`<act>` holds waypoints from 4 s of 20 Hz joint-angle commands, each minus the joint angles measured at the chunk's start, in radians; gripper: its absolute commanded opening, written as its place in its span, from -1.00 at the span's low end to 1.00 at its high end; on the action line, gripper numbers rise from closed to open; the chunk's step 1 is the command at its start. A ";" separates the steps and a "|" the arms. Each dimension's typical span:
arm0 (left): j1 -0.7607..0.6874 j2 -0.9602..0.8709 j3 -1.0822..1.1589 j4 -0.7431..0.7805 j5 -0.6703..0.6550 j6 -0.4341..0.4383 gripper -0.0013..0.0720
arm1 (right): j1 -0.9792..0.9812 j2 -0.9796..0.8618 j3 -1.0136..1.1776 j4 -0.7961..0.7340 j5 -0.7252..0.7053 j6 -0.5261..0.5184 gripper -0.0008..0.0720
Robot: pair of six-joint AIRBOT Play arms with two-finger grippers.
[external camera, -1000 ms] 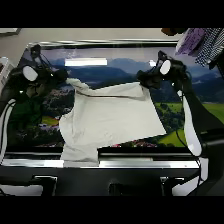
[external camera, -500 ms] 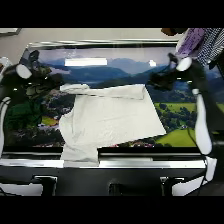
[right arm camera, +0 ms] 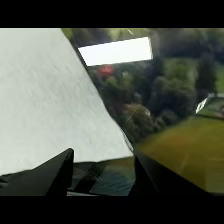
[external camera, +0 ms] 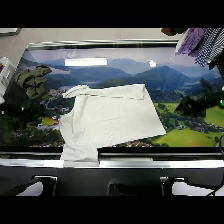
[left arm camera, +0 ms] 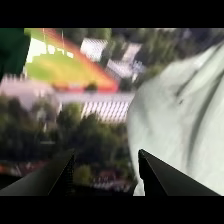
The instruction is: Fold the clothes and pants, and hang the long-sleeved shirts on hangers.
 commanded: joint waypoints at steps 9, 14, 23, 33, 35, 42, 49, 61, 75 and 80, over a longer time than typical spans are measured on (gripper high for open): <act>0.025 0.162 -0.357 -0.031 0.054 0.031 0.26 | -0.051 0.053 -0.413 0.095 -0.216 -0.085 0.37; 0.025 0.162 -0.357 -0.137 0.057 0.115 0.26 | 0.022 -0.022 -0.430 0.182 -0.220 -0.118 0.36; -0.033 0.162 -0.430 -0.247 0.053 0.226 0.26 | 0.128 0.022 -0.427 0.177 -0.227 -0.125 -0.89; -0.145 0.134 -0.556 -0.312 0.195 0.232 0.25 | 0.128 0.233 -0.427 0.188 -0.242 -0.124 -0.89; -0.177 0.093 -0.556 -0.331 0.241 0.229 -0.12 | 0.128 0.253 -0.427 0.201 -0.242 -0.124 -0.89; -0.201 0.064 -0.462 -0.387 0.247 0.229 -0.92 | 0.129 0.313 -0.417 0.342 -0.240 -0.162 -0.89; -0.201 0.139 0.186 -0.255 0.210 0.103 -0.92 | 0.129 0.315 0.031 0.525 -0.242 -0.147 -0.89; -0.201 0.477 0.828 0.153 0.207 -0.230 -0.92 | 0.129 0.647 0.594 0.397 -0.285 0.008 -0.89; -0.242 -0.029 0.678 0.099 0.211 -0.108 -0.92 | 0.174 0.146 0.587 0.290 -0.107 0.209 -0.89; -0.297 -0.395 0.678 0.098 0.370 -0.109 -0.92 | 0.339 -0.267 0.587 0.071 -0.211 0.233 -0.89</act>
